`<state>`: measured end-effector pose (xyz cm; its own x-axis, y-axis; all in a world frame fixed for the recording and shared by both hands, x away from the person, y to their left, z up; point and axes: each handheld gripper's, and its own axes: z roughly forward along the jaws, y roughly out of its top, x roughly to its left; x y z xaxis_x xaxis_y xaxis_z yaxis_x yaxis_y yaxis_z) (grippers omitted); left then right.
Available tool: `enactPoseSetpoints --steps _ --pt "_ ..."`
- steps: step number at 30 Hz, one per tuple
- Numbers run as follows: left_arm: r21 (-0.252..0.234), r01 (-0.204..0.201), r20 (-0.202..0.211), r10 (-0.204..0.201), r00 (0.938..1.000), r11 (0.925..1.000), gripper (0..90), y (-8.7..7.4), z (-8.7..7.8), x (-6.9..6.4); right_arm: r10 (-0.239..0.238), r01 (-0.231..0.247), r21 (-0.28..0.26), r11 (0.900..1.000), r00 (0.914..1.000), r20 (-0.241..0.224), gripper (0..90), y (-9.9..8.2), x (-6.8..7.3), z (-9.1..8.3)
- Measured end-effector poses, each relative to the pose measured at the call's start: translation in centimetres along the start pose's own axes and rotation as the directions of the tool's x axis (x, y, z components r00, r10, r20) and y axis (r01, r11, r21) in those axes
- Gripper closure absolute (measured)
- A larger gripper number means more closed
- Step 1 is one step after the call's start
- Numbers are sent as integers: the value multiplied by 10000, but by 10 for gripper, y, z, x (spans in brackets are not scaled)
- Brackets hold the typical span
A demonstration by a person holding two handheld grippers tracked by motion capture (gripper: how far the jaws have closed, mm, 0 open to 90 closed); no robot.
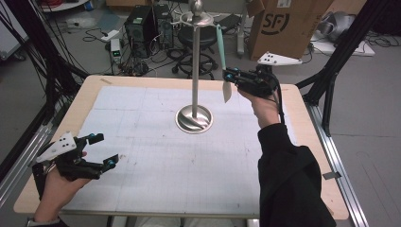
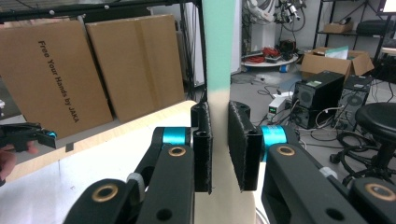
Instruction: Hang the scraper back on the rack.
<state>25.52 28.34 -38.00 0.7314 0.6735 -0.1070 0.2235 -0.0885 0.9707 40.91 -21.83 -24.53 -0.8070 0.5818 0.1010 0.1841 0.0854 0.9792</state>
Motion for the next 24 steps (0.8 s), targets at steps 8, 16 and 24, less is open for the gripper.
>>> enactPoseSetpoints --steps 8,16,24 --pt "17 51 -74 -51 10000 10000 17 -2 -2 2 74 -74 -2 10000 9999 120 789 -3 1 8" --pt "-100 138 -114 -139 9998 9999 16 -2 -4 2 268 -275 74 9996 9964 809 509 -18 6 1" --pt "-195 347 -208 -351 9992 9992 17 2 -4 1 -323 261 1537 9878 9987 382 261 -63 20 0"
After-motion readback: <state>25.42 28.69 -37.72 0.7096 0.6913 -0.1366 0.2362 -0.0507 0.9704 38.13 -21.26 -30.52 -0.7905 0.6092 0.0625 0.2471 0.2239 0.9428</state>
